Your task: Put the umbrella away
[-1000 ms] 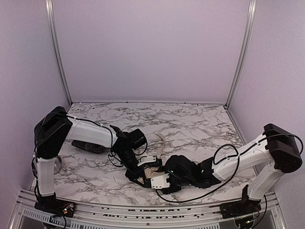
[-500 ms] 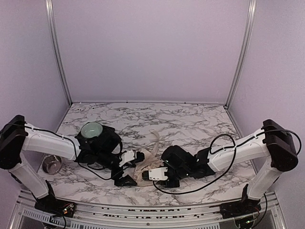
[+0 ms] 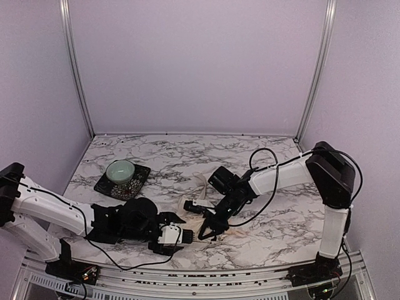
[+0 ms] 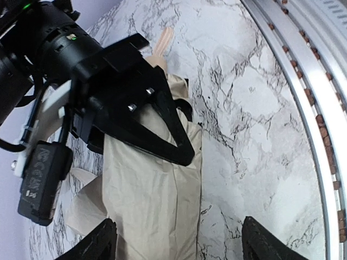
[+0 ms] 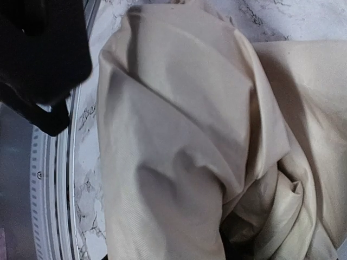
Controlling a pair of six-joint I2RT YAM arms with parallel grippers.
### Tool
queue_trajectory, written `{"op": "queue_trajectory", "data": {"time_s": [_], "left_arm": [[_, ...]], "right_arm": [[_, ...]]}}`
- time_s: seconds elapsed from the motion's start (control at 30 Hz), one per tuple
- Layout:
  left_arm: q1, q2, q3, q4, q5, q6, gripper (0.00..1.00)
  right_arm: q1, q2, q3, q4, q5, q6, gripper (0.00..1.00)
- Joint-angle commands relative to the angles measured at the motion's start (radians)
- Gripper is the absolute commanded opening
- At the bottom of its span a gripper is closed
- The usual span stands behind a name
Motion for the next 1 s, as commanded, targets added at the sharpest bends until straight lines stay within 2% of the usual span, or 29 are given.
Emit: {"op": "queue_trajectory", "data": {"time_s": [0.0,0.1,0.23,0.3,0.37,0.4,0.47,0.57,0.63,0.7,0.8,0.97], "left_arm": [[-0.009,0.121,0.084,-0.025,-0.117,0.061,0.86],[-0.008,0.21,0.134,-0.083,-0.132,0.061,0.9],[-0.003,0.31,0.19,-0.122,-0.214,0.042,0.89],[0.004,0.336,0.205,-0.163,-0.209,0.038,0.8],[0.011,0.342,0.217,-0.22,-0.161,0.022,0.59],[0.015,0.339,0.22,-0.248,-0.133,0.013,0.52],[0.027,0.342,0.238,-0.315,-0.073,-0.012,0.46],[0.071,0.368,0.307,-0.46,0.054,-0.061,0.34],[0.096,0.38,0.337,-0.516,0.128,-0.085,0.29],[0.112,0.385,0.342,-0.542,0.18,-0.104,0.26],[0.129,0.406,0.362,-0.597,0.244,-0.136,0.24],[0.168,0.504,0.429,-0.721,0.395,-0.177,0.26]], "right_arm": [[-0.012,0.114,-0.001,-0.162,-0.138,0.066,0.18],[-0.029,0.148,0.013,-0.15,-0.163,0.069,0.18],[-0.032,0.174,0.041,-0.169,-0.199,0.021,0.18],[-0.038,0.175,0.051,-0.179,-0.211,0.005,0.19],[-0.04,0.164,0.056,-0.176,-0.211,0.005,0.21],[-0.071,0.149,0.056,-0.168,-0.211,0.01,0.24],[-0.093,0.109,0.052,-0.133,-0.203,0.032,0.33],[-0.119,0.018,0.036,-0.061,-0.175,0.074,0.52],[-0.138,-0.061,0.007,0.006,-0.146,0.105,0.66],[-0.158,-0.146,-0.027,0.055,-0.096,0.129,0.75],[-0.169,-0.282,-0.092,0.11,0.003,0.129,0.8],[-0.153,-0.52,-0.258,0.234,0.216,0.104,0.79]]}}
